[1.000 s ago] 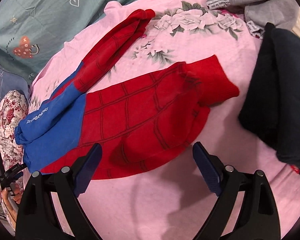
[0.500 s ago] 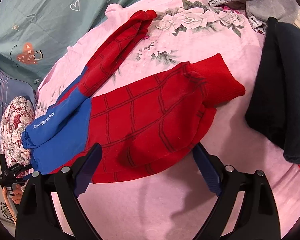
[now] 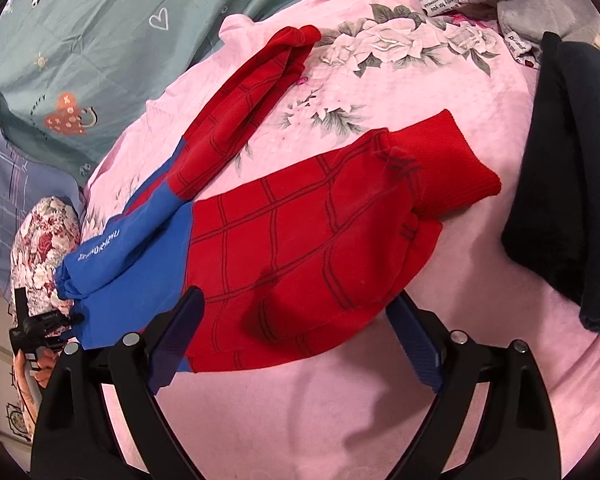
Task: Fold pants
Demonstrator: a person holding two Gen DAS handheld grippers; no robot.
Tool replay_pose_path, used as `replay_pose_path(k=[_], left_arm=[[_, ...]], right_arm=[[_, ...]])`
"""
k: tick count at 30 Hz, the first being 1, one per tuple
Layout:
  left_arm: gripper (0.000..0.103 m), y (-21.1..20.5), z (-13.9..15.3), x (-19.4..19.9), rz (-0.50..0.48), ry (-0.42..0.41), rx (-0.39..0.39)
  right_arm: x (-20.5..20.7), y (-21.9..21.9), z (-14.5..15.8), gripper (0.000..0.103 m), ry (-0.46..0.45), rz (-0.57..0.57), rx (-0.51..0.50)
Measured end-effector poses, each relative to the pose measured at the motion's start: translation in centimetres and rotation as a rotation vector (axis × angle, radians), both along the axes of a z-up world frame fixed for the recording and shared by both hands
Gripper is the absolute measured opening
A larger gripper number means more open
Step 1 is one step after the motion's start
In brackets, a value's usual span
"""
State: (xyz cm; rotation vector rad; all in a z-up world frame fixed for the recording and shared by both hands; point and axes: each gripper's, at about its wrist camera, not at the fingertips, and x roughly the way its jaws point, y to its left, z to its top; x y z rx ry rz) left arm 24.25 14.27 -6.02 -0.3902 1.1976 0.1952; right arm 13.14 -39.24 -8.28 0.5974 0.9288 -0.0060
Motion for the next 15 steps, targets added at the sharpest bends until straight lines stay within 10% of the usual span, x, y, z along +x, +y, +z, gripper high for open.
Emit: replay_pose_path(k=[2, 5, 15], left_arm=[[0.019, -0.2, 0.1, 0.0, -0.014, -0.007, -0.024], [0.016, -1.2, 0.4, 0.4, -0.027, -0.021, 0.009], [0.015, 0.2, 6.3, -6.1, 0.036, -0.192, -0.008]], right_arm=[[0.5, 0.2, 0.2, 0.075, 0.01, 0.0, -0.03], [1.5, 0.2, 0.3, 0.014, 0.025, 0.014, -0.027], [-2.0, 1.7, 5.8, 0.008, -0.095, 0.065, -0.029]])
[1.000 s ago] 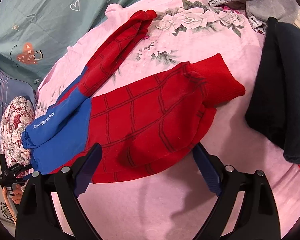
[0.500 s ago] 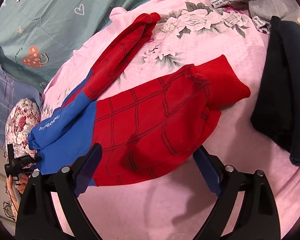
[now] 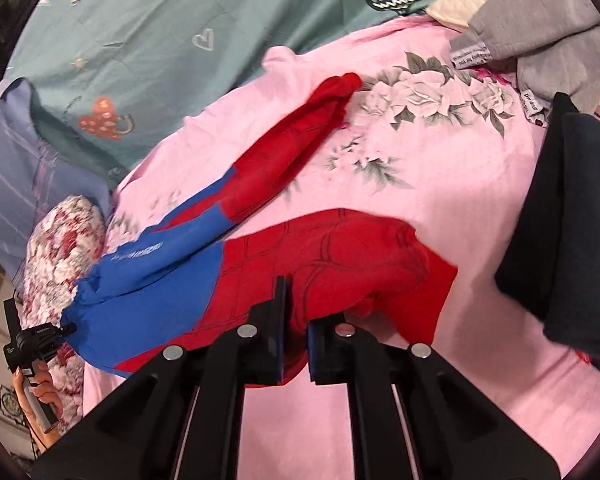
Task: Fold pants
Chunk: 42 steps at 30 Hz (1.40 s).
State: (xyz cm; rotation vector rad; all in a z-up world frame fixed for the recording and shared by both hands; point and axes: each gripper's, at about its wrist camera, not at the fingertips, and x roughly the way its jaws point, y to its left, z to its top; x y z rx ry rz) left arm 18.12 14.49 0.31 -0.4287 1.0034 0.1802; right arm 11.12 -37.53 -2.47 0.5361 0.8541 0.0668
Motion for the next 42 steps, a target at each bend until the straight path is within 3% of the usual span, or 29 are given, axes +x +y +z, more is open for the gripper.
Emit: replay_pose_path(k=[2, 6, 8, 9, 10, 12, 14, 16, 17, 18, 20, 23, 25, 26, 27, 28, 30, 31, 34, 37, 40, 42], left_arm=[[0.015, 1.3, 1.4, -2.9, 0.019, -0.045, 0.013], [0.015, 3.2, 0.6, -7.7, 0.006, -0.034, -0.057], [0.015, 3.5, -0.4, -9.6, -0.003, -0.007, -0.023], [0.017, 3.6, -0.9, -10.1, -0.005, 0.009, 0.0], [0.019, 3.7, -1.5, -10.8, -0.01, 0.027, 0.017], [0.031, 4.5, -2.8, -11.6, 0.006, 0.063, 0.036], [0.031, 5.4, -2.8, -12.6, 0.073, 0.064, 0.058], [0.036, 5.9, -1.4, -13.4, 0.149, -0.003, 0.144], [0.047, 5.9, -0.6, -13.6, 0.156, -0.029, 0.167], [0.053, 5.8, -0.2, -13.7, 0.15, -0.052, 0.168], [0.055, 5.1, 0.5, -13.6, 0.116, -0.082, 0.155], [0.058, 2.9, 0.1, -12.2, 0.006, -0.053, 0.093], [0.063, 1.5, -0.7, -11.7, -0.054, -0.02, 0.041], [0.071, 0.9, -1.0, -11.5, -0.076, -0.013, 0.029], [0.074, 0.0, -1.3, -11.4, -0.103, -0.007, 0.027], [0.075, -1.0, -1.7, -11.2, -0.129, 0.0, 0.04], [0.075, -2.9, -2.8, -11.0, -0.184, 0.032, 0.074], [0.075, -3.6, -3.5, -10.7, -0.208, 0.052, 0.077], [0.075, -4.5, -5.3, -10.1, -0.235, 0.125, 0.055], [0.075, -4.7, -5.9, -9.8, -0.255, 0.143, 0.057], [0.075, -5.1, -6.5, -9.1, -0.271, 0.155, 0.086], [0.075, -4.9, -6.9, -8.9, -0.27, 0.17, 0.072]], right_arm=[[-1.8, 0.7, 0.6, 0.008, 0.004, 0.032, -0.011], [-4.5, 2.3, -0.2, 0.01, 0.076, 0.125, -0.054], [-5.5, 3.3, -2.2, 0.019, 0.173, 0.185, -0.085], [-5.8, 3.3, -2.8, 0.035, 0.202, 0.187, -0.094], [-6.3, 2.9, -3.2, 0.051, 0.215, 0.164, -0.101], [-7.3, 1.4, -2.8, 0.053, 0.184, 0.107, -0.077], [-8.6, -0.8, -2.1, 0.053, 0.142, 0.047, 0.0], [-9.7, -2.3, -1.7, 0.053, 0.117, -0.009, 0.022], [-10.2, -2.7, -1.7, 0.053, 0.115, -0.032, 0.022], [-10.4, -3.2, -1.9, 0.052, 0.122, -0.053, 0.04], [-10.3, -3.5, -2.7, 0.051, 0.147, -0.077, 0.045], [-9.7, -2.1, -3.2, 0.05, 0.181, -0.063, -0.083], [-9.3, -1.9, -4.2, 0.05, 0.189, -0.027, -0.013], [-8.9, -1.8, -4.5, 0.05, 0.189, -0.026, 0.009], [-8.4, -1.6, -4.8, 0.048, 0.183, -0.031, -0.001], [-7.9, -1.3, -5.0, 0.043, 0.179, -0.036, -0.029], [-7.5, -0.9, -5.2, 0.007, 0.181, -0.033, -0.055], [-7.4, -0.8, -5.0, 0.007, 0.187, -0.024, -0.061], [-8.1, -0.3, -1.9, 0.005, 0.112, -0.002, -0.232], [-8.8, -1.9, 0.9, 0.005, 0.083, -0.028, -0.37], [-8.4, -3.6, 0.2, 0.008, 0.169, -0.051, -0.499], [-7.6, -3.7, -1.5, 0.014, 0.273, -0.097, -0.704]])
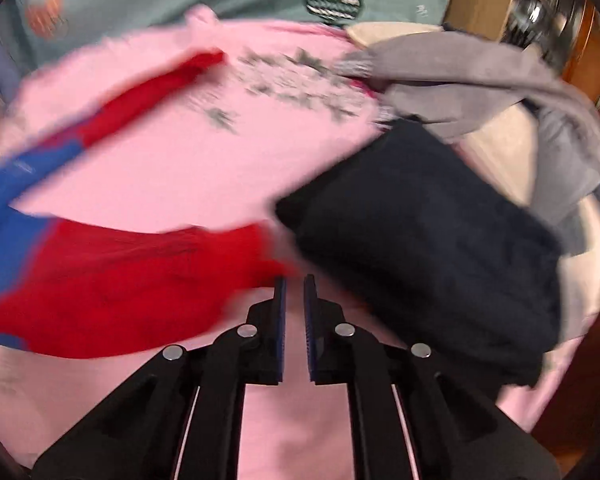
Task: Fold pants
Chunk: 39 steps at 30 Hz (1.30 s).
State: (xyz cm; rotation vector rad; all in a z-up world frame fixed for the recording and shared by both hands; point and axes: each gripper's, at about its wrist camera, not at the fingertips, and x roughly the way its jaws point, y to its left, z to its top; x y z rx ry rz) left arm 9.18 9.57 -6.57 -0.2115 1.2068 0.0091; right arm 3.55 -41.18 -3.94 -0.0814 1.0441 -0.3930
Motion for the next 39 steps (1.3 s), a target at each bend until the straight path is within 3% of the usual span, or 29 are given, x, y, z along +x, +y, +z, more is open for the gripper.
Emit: replay_pose_path(k=[1, 2, 5, 8, 12, 14, 15, 16, 17, 19, 23, 27, 30, 34, 35, 37, 38, 39], left_arm=[[0.075, 0.1, 0.0, 0.1, 0.005, 0.003, 0.002], [0.075, 0.2, 0.1, 0.1, 0.009, -0.001, 0.01], [0.075, 0.4, 0.8, -0.2, 0.0, -0.032, 0.041], [0.078, 1.1, 1.4, -0.3, 0.015, -0.056, 0.079], [0.079, 1.8, 1.2, 0.1, 0.045, -0.057, 0.079], [0.079, 1.8, 0.4, 0.7, 0.028, -0.054, 0.098], [0.079, 1.7, -0.2, 1.2, 0.017, -0.033, 0.118], [0.079, 1.7, -0.8, 1.6, 0.003, -0.007, 0.129], [0.079, 1.7, -1.0, 1.9, -0.009, 0.013, 0.128], [0.079, 1.8, 0.0, 2.0, -0.009, -0.004, 0.115], [0.081, 2.8, 3.9, 2.7, 0.011, -0.118, 0.105], [0.087, 3.9, 7.3, 4.0, 0.043, -0.212, 0.11], [0.087, 4.1, 8.5, 6.4, 0.058, -0.249, 0.185], [0.086, 4.3, 6.2, 10.6, 0.045, -0.187, 0.227], [0.083, 4.1, 5.1, 11.8, 0.032, -0.158, 0.24], [0.066, 3.9, 3.3, 13.2, 0.018, -0.093, 0.245], [0.052, 3.9, 2.4, 13.6, 0.012, -0.064, 0.23], [0.047, 3.9, 1.7, 14.0, 0.004, -0.043, 0.19]], right_arm=[[0.3, 0.0, -0.6, 0.031, 0.036, -0.01, -0.031], [0.0, -0.4, -0.8, 0.037, 0.04, -0.017, -0.003], [-1.7, -0.3, 0.4, 0.038, -0.066, -0.003, 0.141], [-2.1, 2.0, 1.8, 0.038, -0.183, 0.121, 0.284], [-0.2, 4.2, -0.2, 0.038, -0.136, 0.266, 0.485], [1.6, 3.5, -3.5, 0.032, 0.003, 0.187, 0.414], [1.8, 3.2, -4.0, 0.015, 0.014, 0.156, 0.348], [1.9, 3.3, -3.7, 0.016, 0.022, 0.143, 0.317], [1.8, 3.6, -3.1, 0.019, 0.017, 0.141, 0.325], [1.5, 4.3, -1.1, 0.039, -0.06, 0.181, 0.353], [1.7, 5.4, 2.7, 0.05, -0.218, 0.22, 0.374], [3.3, 6.4, 4.6, 0.066, -0.332, 0.22, 0.435], [5.3, 8.0, 5.4, 0.076, -0.348, 0.232, 0.453], [9.6, 10.3, 4.4, 0.076, -0.313, 0.251, 0.436], [10.7, 10.6, 4.0, 0.076, -0.294, 0.244, 0.434], [11.8, 11.3, 3.3, 0.076, -0.269, 0.244, 0.447], [12.3, 11.7, 3.1, 0.076, -0.261, 0.255, 0.456], [12.9, 12.1, 2.8, 0.076, -0.249, 0.265, 0.46]])
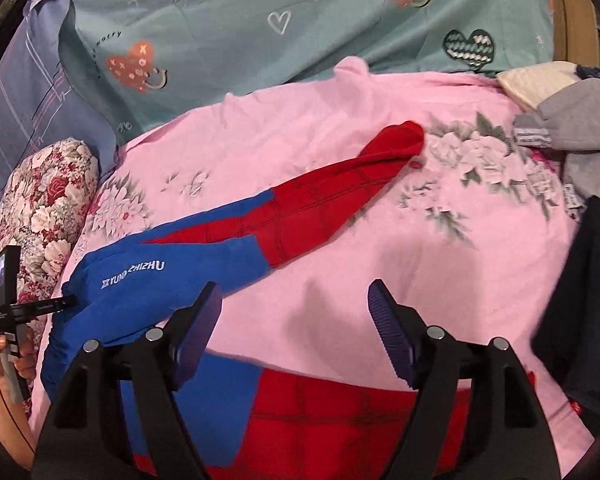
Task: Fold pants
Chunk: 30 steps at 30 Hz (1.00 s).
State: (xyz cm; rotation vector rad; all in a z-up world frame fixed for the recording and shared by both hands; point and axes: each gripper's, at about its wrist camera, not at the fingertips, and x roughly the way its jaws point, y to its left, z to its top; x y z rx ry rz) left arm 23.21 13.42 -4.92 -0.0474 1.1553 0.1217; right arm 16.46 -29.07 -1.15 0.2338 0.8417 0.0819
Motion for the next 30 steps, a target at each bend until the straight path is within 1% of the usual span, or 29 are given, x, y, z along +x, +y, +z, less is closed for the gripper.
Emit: replay_pose_path(k=[1, 3, 4, 5, 7, 9, 11, 12, 14, 16, 19, 20, 21, 23, 24, 25, 27, 29, 30], left_arm=[[0.047, 0.0, -0.3, 0.2, -0.001, 0.003, -0.015], [0.046, -0.1, -0.3, 0.3, 0.003, -0.016, 0.009], [0.043, 0.0, -0.3, 0.4, 0.006, -0.016, 0.018], [0.04, 0.0, -0.5, 0.6, 0.012, -0.011, 0.029], [0.038, -0.1, -0.5, 1.1, 0.037, -0.019, 0.072], [0.038, 0.5, 0.2, 1.4, 0.114, -0.066, 0.114], [0.038, 1.7, 1.1, 1.3, 0.204, -0.113, 0.134], [0.038, 2.4, 1.5, 1.3, 0.249, -0.133, 0.134], [0.038, 3.1, 1.4, 1.5, 0.289, -0.14, 0.143], [0.038, 3.2, 0.7, 1.7, 0.281, -0.129, 0.167], [0.041, 3.3, -0.2, 1.9, 0.292, -0.124, 0.18], [0.043, 3.0, -0.2, 1.9, 0.29, -0.126, 0.194], [0.047, 2.8, -0.2, 2.0, 0.292, -0.129, 0.207], [0.051, 2.5, -0.1, 2.0, 0.292, -0.14, 0.219], [0.052, 3.0, -0.2, 2.1, 0.291, -0.14, 0.213], [0.052, 3.1, -0.3, 2.1, 0.293, -0.137, 0.206], [0.051, 3.3, -0.3, 1.8, 0.304, -0.133, 0.182], [0.049, 3.1, -0.2, 1.8, 0.301, -0.134, 0.178], [0.047, 3.0, -0.2, 1.8, 0.297, -0.133, 0.18]], right_arm=[[0.4, 0.4, -0.3, 0.076, 0.006, 0.007, -0.008], [1.4, 0.9, -0.8, 0.076, 0.024, 0.032, -0.016], [2.1, 0.8, -1.2, 0.076, 0.042, 0.029, -0.015], [2.6, 0.5, -1.6, 0.076, 0.055, 0.008, -0.01], [3.9, -1.2, -2.3, 0.076, 0.083, -0.06, 0.064], [4.5, -3.1, -2.6, 0.076, 0.095, -0.125, 0.151], [4.9, -4.4, -2.5, 0.076, 0.081, -0.17, 0.185], [5.2, -5.1, -2.4, 0.076, 0.072, -0.198, 0.177], [6.0, -6.1, -2.3, 0.076, 0.066, -0.225, 0.158], [7.2, -6.7, -2.2, 0.076, 0.059, -0.23, 0.135], [9.7, -6.8, -2.2, 0.076, 0.058, -0.219, 0.082], [10.4, -6.8, -2.4, 0.076, 0.056, -0.219, 0.078], [11.3, -6.7, -2.6, 0.076, 0.053, -0.203, 0.087], [13.1, -6.4, -3.4, 0.076, 0.071, -0.192, 0.098], [13.9, -6.3, -3.8, 0.073, 0.08, -0.201, 0.102], [15.1, -6.1, -4.4, 0.061, 0.094, -0.199, 0.119], [16.8, -6.0, -5.4, 0.044, 0.131, -0.2, 0.173], [17.6, -6.1, -6.1, 0.026, 0.135, -0.212, 0.24], [17.7, -6.3, -6.0, 0.004, 0.128, -0.232, 0.243]])
